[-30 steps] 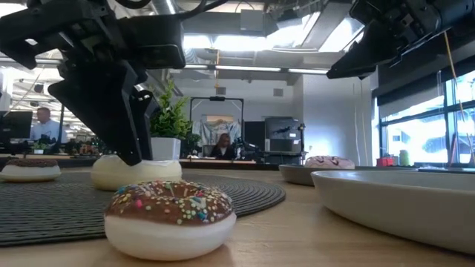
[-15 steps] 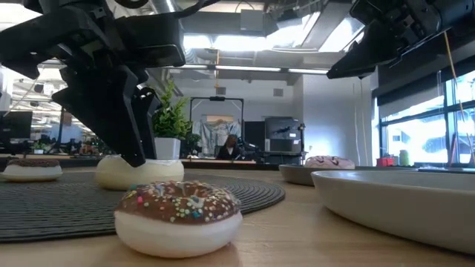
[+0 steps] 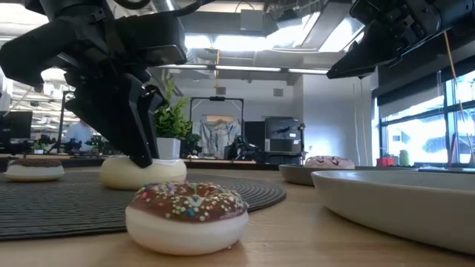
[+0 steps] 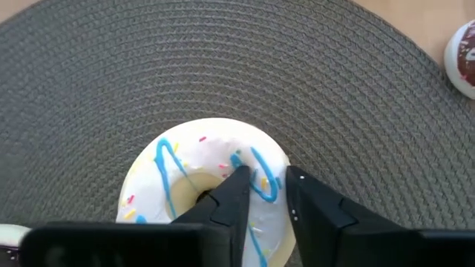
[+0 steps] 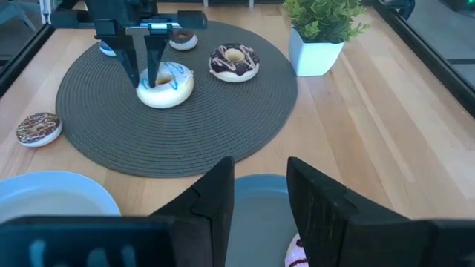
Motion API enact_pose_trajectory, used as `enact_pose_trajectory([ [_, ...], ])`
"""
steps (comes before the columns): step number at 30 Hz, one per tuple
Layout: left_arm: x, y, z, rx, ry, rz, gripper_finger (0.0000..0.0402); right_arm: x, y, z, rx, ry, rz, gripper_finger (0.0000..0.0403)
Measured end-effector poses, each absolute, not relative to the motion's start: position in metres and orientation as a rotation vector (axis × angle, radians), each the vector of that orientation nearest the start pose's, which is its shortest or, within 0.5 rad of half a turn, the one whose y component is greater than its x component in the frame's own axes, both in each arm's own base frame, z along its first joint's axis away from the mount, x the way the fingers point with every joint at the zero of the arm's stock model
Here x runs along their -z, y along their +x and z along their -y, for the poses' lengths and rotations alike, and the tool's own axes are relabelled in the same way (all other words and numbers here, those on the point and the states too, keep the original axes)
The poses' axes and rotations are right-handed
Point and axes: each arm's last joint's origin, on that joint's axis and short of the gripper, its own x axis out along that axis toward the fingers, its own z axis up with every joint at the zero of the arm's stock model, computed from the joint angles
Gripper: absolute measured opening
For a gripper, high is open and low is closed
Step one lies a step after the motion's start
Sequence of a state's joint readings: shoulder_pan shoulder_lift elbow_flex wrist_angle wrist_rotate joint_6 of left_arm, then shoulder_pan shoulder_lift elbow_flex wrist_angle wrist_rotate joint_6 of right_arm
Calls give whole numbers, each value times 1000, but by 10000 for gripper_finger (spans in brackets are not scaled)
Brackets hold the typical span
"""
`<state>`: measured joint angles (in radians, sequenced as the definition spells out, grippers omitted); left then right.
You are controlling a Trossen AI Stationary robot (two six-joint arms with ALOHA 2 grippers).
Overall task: Pick & Place donuts
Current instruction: Put the large white donut on the black plate
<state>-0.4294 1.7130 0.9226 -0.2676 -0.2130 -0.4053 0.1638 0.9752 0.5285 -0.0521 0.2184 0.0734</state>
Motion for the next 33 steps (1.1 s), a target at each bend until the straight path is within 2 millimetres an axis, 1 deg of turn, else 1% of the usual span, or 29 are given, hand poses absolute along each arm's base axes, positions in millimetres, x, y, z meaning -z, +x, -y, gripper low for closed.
enact_pose_trajectory([
  [11,-151,293,129,37,-65,-1034,15,-224,201,-27,70,-26,-488,127],
  [13,-158,295,131,65,-85,-1022,8,-224,201,-27,70,-26,-488,127],
  [16,-177,302,134,99,-81,-956,9,-224,201,-27,70,-27,-488,127],
  [18,-190,308,135,127,-34,-904,10,-224,201,-27,70,-27,-488,127],
  [21,-207,319,132,127,94,-825,8,-224,201,-27,70,-26,-487,127],
  [24,-223,335,124,65,229,-701,6,-224,201,-27,70,-26,-487,127],
  [28,-232,354,106,21,346,-565,6,-225,201,-25,121,-33,-482,127],
  [31,-229,366,91,12,430,-514,5,-225,201,-23,221,-32,-470,127],
  [33,-222,376,82,18,461,-488,5,-225,200,-21,288,-46,-466,127],
])
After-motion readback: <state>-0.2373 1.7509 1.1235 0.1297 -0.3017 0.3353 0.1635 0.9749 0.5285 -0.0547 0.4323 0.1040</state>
